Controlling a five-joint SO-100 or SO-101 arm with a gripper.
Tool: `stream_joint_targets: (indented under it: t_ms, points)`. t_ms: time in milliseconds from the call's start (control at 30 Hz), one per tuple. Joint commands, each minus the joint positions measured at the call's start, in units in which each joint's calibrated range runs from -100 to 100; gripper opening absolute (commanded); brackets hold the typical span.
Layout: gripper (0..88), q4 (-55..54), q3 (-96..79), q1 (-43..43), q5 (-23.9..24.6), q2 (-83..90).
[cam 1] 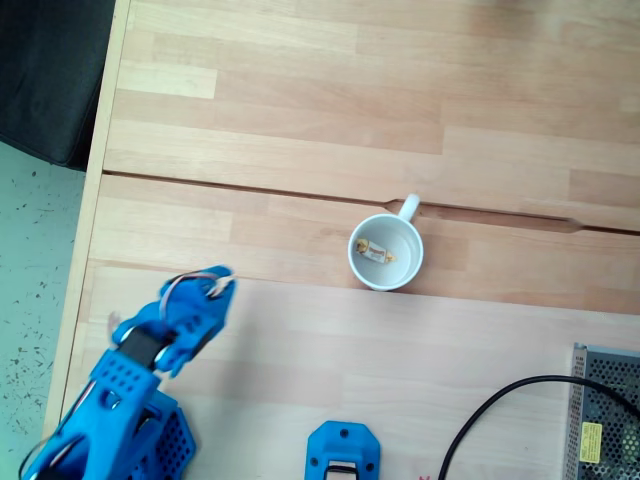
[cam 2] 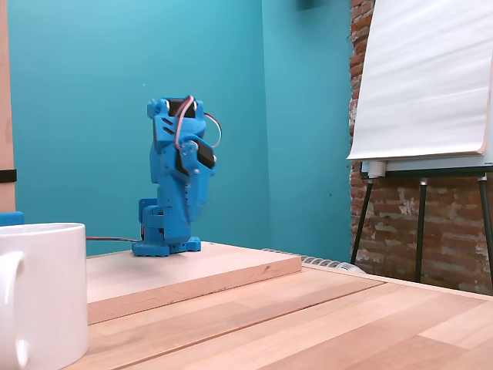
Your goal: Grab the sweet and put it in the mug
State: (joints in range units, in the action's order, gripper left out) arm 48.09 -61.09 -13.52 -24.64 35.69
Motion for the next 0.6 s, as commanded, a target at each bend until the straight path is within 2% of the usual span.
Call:
stream_joint_targets:
  t_ms: [0,267,567]
  points:
    - [3.2,-0.59,-8.58,5.74,2.44,15.17]
    - [3.2,-0.27,-29.27,15.62,4.35,36.16]
    - [3.3,0.22,-37.66,20.05,-0.44,45.97]
